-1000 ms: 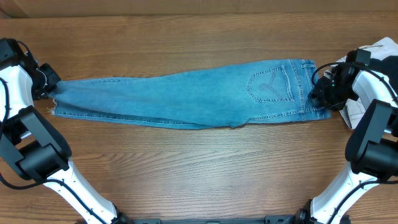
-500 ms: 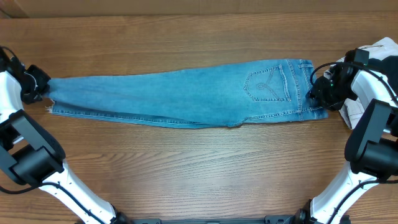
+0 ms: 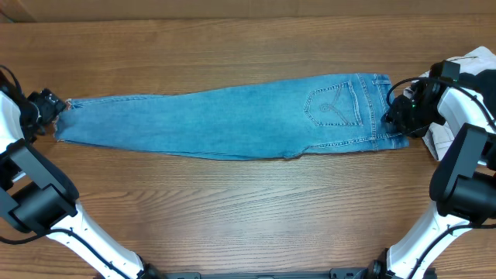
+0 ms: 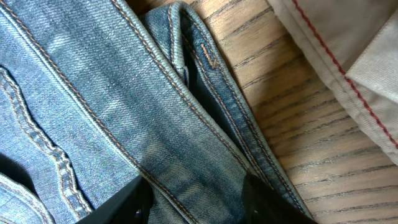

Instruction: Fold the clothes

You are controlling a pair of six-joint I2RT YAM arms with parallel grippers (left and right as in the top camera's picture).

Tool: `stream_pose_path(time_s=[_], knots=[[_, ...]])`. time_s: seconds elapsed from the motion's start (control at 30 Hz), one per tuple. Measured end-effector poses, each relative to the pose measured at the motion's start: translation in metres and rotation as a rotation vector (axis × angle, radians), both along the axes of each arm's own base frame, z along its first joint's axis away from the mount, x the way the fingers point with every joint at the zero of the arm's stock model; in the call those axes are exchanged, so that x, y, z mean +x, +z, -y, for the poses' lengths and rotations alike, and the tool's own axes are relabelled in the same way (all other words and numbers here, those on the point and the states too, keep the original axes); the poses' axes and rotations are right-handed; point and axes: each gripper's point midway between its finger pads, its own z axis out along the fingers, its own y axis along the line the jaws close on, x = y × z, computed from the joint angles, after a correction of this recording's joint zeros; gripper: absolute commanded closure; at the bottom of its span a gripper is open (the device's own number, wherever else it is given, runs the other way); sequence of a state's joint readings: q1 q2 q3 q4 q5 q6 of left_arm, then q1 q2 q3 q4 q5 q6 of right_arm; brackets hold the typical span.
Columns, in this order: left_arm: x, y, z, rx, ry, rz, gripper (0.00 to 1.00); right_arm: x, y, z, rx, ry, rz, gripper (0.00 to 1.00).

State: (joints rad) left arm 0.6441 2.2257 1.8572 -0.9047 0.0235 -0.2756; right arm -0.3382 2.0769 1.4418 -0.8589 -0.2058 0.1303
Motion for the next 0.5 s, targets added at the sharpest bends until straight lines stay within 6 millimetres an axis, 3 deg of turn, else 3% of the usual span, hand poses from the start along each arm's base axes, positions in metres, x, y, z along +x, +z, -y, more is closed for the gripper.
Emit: stream_pose_path(time_s=[0.3,0.5], knots=[[-0.015,-0.003,0.001,0.01,-0.04,-0.072,0.0,0.0,0.0,0.0,0.001,0.0,-0.001,0.49],[-0.012,-0.005,0.007,-0.011,-0.1,-0.06,0.0,0.0,0.0,0.0,0.001,0.0,-0.001,0.49]])
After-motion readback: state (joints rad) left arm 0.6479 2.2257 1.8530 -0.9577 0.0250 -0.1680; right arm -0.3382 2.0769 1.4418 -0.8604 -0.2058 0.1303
